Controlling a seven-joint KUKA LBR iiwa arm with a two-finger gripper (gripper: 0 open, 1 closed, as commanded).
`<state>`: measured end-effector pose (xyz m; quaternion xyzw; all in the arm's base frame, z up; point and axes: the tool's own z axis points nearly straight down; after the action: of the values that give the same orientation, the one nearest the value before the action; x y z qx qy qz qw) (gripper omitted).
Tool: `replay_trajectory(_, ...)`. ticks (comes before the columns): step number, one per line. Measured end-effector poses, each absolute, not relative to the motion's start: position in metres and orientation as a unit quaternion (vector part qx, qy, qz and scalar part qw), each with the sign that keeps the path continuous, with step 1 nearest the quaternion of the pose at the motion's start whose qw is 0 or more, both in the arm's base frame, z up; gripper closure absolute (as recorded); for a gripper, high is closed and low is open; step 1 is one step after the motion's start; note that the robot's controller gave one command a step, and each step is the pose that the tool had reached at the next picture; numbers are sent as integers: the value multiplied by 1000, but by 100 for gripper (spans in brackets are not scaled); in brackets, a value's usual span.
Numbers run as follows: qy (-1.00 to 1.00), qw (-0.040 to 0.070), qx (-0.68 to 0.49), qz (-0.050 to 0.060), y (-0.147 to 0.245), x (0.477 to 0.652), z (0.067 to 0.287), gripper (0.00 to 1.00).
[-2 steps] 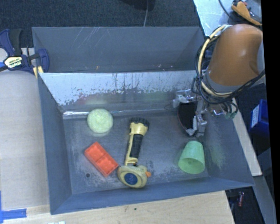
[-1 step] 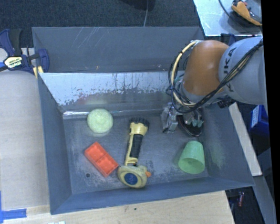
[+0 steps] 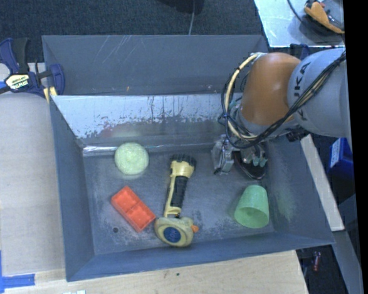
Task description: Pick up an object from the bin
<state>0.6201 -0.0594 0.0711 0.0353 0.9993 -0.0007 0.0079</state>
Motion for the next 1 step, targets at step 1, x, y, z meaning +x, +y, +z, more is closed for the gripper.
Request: replay_trajectory(1, 1000, 11, 1, -1, -25, 611, 72, 100)
